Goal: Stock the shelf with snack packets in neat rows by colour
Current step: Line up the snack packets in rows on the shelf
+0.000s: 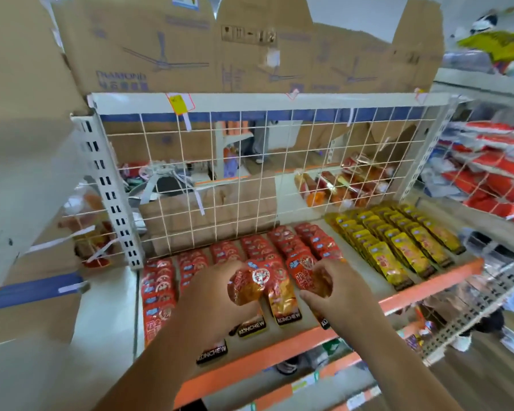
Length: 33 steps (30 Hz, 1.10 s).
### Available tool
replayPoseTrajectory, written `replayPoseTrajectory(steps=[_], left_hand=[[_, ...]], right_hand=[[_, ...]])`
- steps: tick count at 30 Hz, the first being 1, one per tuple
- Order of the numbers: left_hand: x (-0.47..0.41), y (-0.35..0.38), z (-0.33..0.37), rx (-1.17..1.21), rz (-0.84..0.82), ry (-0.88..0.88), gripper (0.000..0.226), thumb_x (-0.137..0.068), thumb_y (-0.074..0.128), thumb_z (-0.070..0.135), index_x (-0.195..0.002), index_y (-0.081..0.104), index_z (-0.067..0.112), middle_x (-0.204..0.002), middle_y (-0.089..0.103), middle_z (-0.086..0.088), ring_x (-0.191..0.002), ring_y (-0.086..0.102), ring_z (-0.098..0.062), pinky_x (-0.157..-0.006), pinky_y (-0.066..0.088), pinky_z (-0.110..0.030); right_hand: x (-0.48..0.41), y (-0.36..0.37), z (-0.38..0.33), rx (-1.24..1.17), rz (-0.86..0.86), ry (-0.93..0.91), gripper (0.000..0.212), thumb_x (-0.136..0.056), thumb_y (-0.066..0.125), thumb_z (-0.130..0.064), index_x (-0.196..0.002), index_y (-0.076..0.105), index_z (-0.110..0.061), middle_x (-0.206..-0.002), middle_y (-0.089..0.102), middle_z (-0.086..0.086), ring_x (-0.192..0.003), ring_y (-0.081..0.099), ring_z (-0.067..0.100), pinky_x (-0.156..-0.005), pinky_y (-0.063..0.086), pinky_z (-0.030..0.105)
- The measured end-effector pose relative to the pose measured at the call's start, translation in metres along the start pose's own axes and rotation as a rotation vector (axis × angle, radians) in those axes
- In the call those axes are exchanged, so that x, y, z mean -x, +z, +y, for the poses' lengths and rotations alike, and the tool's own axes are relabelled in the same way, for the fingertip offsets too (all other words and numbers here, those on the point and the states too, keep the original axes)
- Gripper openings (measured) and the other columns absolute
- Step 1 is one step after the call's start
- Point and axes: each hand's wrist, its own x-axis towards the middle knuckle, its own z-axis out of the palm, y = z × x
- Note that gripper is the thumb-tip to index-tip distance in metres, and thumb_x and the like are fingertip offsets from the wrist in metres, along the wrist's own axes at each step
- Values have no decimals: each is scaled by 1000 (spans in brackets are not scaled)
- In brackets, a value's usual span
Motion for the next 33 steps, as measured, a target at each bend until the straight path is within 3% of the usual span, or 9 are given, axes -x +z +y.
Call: replayPoseTrajectory(steps=[5, 8, 11, 18, 21, 26, 33], left_hand=[[-4, 30, -17, -8, 47, -166, 73, -78, 76, 59, -143, 50, 41, -124, 54, 23, -106, 52, 2, -81, 38, -9], [-3, 56, -21, -52, 142, -271, 82, -75, 67, 71, -147, 41, 43, -133, 54, 17, -117, 53, -6, -102, 48, -29], [-3, 79, -17, -74, 233, -387, 83, -71, 56, 78, -144, 28, 50, -136, 50, 17, -121, 53, -10, -107, 48, -43], [-5, 114, 7, -179, 394, -599, 81, -79, 63, 69, -147, 28, 44, -141, 49, 18, -123, 52, -8, -111, 44, -46], [-7, 125, 11, -218, 385, -686, 82, -81, 58, 69, -150, 25, 41, -143, 48, 16, -125, 51, -11, -114, 38, -46], [-9, 135, 15, -301, 360, -752, 83, -83, 54, 70, -154, 25, 38, -142, 47, 15, -131, 46, -8, -119, 27, -43], [-11, 142, 14, -311, 340, -770, 82, -84, 52, 73, -153, 23, 38, -144, 45, 15, -135, 44, -11, -120, 28, -47]], right_hand=[[-41, 22, 16, 5, -71, -44, 41, -80, 78, -46, -113, 56, -32, -102, 52, -15, -95, 48, 6, -76, 34, 19], [-63, 33, 26, -3, -133, -111, 41, -81, 77, -46, -113, 54, -35, -100, 49, -18, -95, 48, 5, -76, 34, 17], [-85, 41, 36, -42, -211, -189, 40, -81, 77, -49, -110, 51, -39, -101, 49, -21, -97, 48, 2, -78, 34, 15], [-120, 47, 54, -97, -327, -356, 42, -80, 76, -51, -112, 52, -38, -106, 51, -20, -100, 48, 3, -83, 40, 23], [-127, 49, 64, -120, -359, -412, 41, -80, 76, -51, -111, 55, -37, -107, 52, -22, -103, 49, 5, -88, 45, 29], [-134, 51, 73, -142, -401, -428, 41, -80, 77, -49, -112, 54, -37, -105, 46, -27, -103, 48, 5, -86, 41, 25], [-135, 51, 80, -151, -408, -433, 39, -80, 78, -49, -108, 53, -39, -102, 42, -32, -103, 48, 5, -90, 45, 29]])
